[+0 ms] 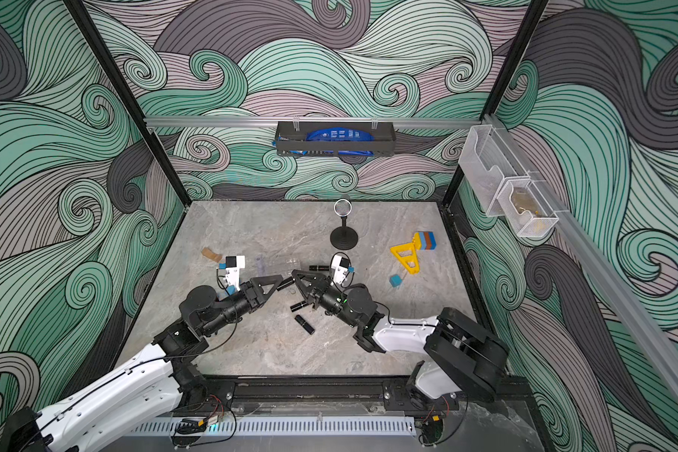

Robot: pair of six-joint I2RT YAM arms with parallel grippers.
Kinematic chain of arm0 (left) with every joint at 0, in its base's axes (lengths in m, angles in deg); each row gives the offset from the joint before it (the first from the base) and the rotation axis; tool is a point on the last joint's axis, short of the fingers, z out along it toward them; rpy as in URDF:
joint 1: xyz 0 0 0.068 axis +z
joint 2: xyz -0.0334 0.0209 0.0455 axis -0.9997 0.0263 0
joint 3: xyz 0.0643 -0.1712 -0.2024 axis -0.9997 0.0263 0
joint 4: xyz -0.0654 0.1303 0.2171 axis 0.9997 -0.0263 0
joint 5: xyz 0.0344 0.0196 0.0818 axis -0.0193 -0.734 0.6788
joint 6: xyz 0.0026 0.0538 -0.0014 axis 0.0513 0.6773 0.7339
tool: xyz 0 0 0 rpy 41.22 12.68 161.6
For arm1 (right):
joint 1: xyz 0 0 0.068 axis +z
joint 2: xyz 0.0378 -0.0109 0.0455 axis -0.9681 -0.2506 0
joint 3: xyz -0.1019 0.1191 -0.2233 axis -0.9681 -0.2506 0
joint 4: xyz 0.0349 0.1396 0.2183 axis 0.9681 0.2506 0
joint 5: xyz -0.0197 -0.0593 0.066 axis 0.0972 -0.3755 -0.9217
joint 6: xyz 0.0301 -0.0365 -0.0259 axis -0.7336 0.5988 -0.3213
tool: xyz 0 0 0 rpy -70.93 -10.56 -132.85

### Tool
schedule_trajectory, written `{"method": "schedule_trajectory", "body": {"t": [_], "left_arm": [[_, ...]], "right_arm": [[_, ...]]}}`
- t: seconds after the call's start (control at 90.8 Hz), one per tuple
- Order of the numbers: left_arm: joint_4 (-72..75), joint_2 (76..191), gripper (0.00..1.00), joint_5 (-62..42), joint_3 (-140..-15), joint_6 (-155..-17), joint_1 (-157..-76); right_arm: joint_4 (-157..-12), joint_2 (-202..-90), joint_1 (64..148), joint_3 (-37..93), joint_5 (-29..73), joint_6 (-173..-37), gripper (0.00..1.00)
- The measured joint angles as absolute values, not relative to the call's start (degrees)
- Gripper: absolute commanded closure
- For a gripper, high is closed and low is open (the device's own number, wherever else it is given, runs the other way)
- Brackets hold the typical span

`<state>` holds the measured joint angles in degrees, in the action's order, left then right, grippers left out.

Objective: Arrange the lipsticks in the organizer
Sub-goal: Adjust the lipstick.

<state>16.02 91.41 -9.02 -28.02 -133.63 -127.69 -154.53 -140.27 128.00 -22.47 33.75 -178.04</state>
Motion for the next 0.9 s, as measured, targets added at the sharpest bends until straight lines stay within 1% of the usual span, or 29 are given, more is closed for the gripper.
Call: {"method": "schedule_trajectory", "body": {"t": [0.088, 0.22, 0.363, 0.484, 0.561, 0.594, 0.804, 0.903], "left_arm": [[16.1, 90.9, 0.62, -9.0, -27.9, -133.6, -127.7], [16.0, 90.2, 0.58, -9.1, -27.9, -133.6, -127.7], [15.9, 90.0, 0.58, -9.8, -27.9, -133.2, -127.7], [15.9, 90.1, 0.5, -11.2, -27.9, -133.0, -127.7], [15.9, 90.1, 0.49, -12.1, -27.8, -132.6, -127.7], [15.9, 90.1, 0.5, -12.3, -27.8, -132.6, -127.7], [16.0, 90.1, 0.66, -13.2, -27.6, -132.3, -127.7], [15.9, 90.4, 0.71, -13.3, -27.5, -132.1, -127.7]], "right_arm": [[-155.0, -140.7, 128.3, -22.6, 34.0, -178.5, 0.89], [-156.2, -141.3, 128.6, -22.7, 34.4, -179.2, 0.87], [-158.4, -142.3, 129.0, -23.4, 34.9, -180.1, 0.86], [-159.4, -142.8, 129.2, -23.9, 35.1, -180.6, 0.85], [-160.3, -143.3, 129.2, -24.0, 35.1, -180.9, 0.85], [-160.5, -143.4, 129.3, -24.0, 35.2, -181.0, 0.85], [-162.2, -145.0, 130.0, -24.0, 35.5, -181.6, 0.84], [-162.4, -145.1, 130.3, -24.0, 35.5, -181.8, 0.83]]}}
